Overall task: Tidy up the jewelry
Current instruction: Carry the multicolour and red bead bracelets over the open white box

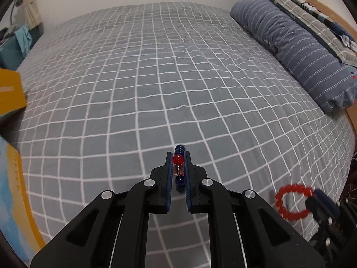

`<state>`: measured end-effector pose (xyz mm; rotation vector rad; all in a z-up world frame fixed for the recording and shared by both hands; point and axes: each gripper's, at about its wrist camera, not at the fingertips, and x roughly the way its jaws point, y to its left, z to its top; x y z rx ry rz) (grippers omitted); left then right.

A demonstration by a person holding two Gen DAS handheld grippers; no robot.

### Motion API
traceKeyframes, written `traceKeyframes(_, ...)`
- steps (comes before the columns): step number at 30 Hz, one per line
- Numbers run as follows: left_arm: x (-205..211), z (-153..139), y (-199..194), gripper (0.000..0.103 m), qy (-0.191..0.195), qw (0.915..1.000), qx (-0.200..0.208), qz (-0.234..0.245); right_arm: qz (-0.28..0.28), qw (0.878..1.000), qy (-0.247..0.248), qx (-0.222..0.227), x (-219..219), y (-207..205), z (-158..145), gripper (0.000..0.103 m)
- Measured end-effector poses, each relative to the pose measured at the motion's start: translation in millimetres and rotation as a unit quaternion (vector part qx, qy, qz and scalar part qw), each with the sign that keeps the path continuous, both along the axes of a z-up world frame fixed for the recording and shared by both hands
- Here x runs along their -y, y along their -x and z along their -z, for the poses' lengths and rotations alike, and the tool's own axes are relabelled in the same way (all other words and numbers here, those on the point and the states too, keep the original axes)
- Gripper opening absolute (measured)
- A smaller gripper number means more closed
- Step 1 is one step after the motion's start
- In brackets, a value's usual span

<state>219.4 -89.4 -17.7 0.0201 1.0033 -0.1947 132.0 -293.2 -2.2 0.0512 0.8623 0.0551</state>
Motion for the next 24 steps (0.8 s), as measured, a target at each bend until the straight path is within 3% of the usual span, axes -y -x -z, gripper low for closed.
traceKeyframes(11,-41,-31,48,0.009,-0.009,0.9993,0.030,-0.021,-0.007,1.000,-0.007,0.016,-16,-2,-13,0.013)
traceKeyframes(24,-96,-55,82,0.009,-0.022,0.9973,0.049,-0.050,-0.040,0.999,-0.009,0.027,-68,-8,-29,0.013)
